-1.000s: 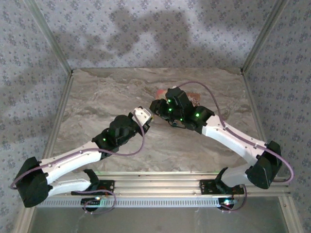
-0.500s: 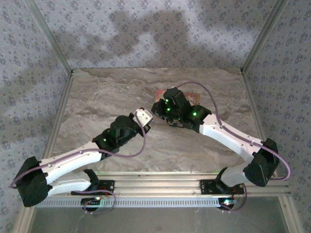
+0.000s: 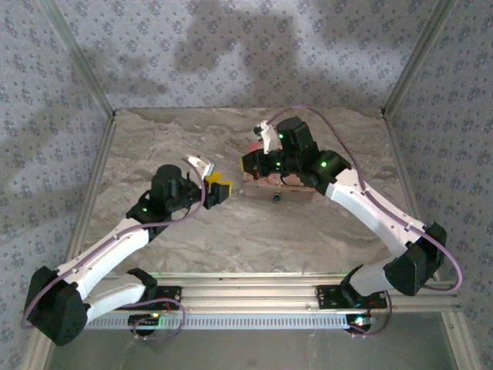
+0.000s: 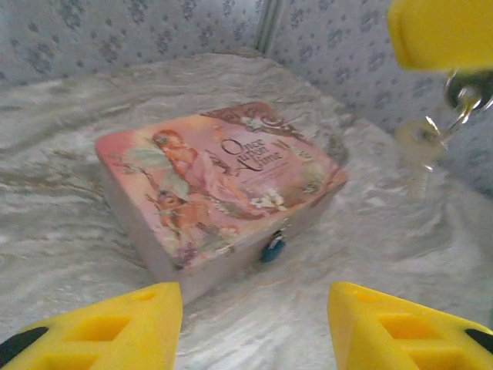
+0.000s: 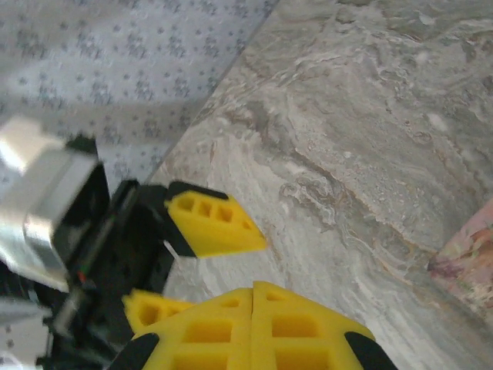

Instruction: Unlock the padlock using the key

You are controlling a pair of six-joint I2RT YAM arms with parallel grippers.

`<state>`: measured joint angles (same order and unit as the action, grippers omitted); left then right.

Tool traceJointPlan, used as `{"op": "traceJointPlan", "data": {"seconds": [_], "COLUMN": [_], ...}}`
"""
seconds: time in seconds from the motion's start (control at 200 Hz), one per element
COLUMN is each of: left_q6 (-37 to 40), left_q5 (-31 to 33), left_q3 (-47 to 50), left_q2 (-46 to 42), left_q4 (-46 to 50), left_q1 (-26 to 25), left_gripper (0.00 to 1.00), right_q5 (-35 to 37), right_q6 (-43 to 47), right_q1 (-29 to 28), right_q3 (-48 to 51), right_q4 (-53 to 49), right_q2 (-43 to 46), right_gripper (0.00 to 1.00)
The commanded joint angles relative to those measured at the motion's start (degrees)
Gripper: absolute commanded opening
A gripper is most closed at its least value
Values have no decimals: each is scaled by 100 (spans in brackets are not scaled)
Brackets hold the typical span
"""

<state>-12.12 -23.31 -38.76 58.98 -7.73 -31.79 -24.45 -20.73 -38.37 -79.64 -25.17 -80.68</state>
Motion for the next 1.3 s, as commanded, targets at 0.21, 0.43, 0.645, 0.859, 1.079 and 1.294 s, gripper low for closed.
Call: {"op": "traceJointPlan", "data": {"seconds": [0.21, 0.43, 0.645, 0.859, 1.079, 1.294], "left_q6": [-2386, -3184, -3334, -3618, -3614, -3629], "left_q5": [-2604, -2831, -2853, -2925, -2908, -2884], "left_q3": [4, 128, 235, 267, 170, 132], "left_q2": [216, 618, 711, 912, 1018, 1019], "left_q4": [-2531, -3923, -4219, -4865, -4914, -4931], "left_q1": [595, 586, 578, 460, 376, 319], "left_gripper": [51, 46, 43, 42, 39, 35], "right_q5": [-2122, -2222, -2035, -2035, -2066, -2032], "right_q6": [1372, 968, 494, 151, 88, 78], "right_q1": [260, 260, 295, 321, 286, 245], "right_q3": [224, 425, 655, 809, 818, 871], "right_q4": [467, 1199, 1855, 2316, 2324, 2330], "right_q2": [55, 87, 209, 284, 340, 382], "right_gripper": [0, 0, 0, 0, 0, 0]}}
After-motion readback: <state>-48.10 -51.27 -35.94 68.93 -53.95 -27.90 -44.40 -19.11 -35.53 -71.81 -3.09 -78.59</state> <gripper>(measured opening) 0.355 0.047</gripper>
